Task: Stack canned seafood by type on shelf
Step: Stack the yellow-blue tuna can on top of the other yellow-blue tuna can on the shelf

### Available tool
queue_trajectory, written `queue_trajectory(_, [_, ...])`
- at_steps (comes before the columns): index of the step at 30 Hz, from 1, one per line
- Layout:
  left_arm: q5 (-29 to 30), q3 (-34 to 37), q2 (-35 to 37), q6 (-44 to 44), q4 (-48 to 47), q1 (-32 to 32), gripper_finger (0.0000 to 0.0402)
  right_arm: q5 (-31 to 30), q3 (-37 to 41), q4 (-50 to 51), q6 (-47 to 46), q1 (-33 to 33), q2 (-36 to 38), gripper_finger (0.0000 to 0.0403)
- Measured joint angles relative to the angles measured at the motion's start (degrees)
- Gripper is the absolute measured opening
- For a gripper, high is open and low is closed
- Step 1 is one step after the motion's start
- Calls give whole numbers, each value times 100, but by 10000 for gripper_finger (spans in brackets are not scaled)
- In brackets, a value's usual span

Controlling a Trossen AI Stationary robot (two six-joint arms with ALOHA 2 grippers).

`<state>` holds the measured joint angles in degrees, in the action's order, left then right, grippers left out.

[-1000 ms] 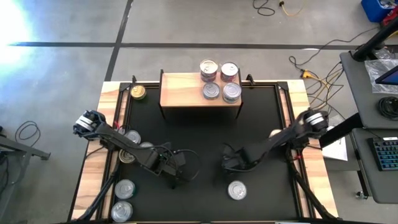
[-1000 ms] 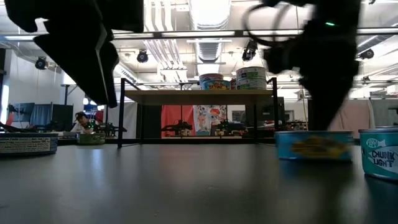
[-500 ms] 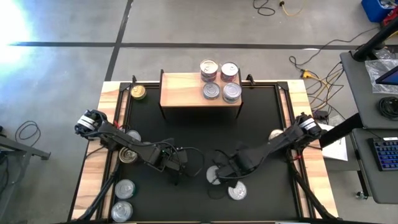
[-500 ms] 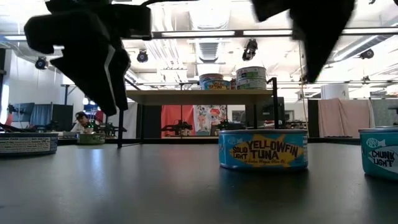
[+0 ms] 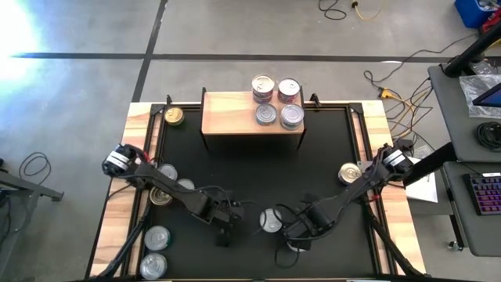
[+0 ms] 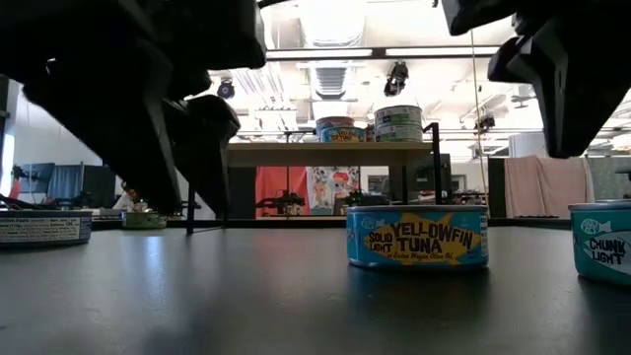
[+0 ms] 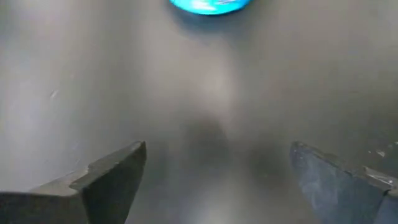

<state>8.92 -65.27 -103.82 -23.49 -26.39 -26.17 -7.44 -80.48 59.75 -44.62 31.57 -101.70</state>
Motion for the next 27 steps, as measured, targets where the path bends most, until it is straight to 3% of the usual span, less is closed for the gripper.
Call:
queue_trajectory(6, [401,242,-88,675,988,-42,395,-45,163,-191,479,-17,-5,138])
queue_trajectory(11, [501,921,-78,942,2721,-50,396,-109,206,-229,942,-136,-5,203])
queue_trajectory(17, [1116,1502,-341,946,4109,32,396,-245,261,-594,1473,-312,-7,237])
queue_trajectory(23, [586,1504,-757,811,5213,167,396,0,377,-837,1590,-489,-9,256])
queue_trajectory(27, [289,1271,-1216,745,5390,200,396,17,595,-874,1625,-571,-9,269])
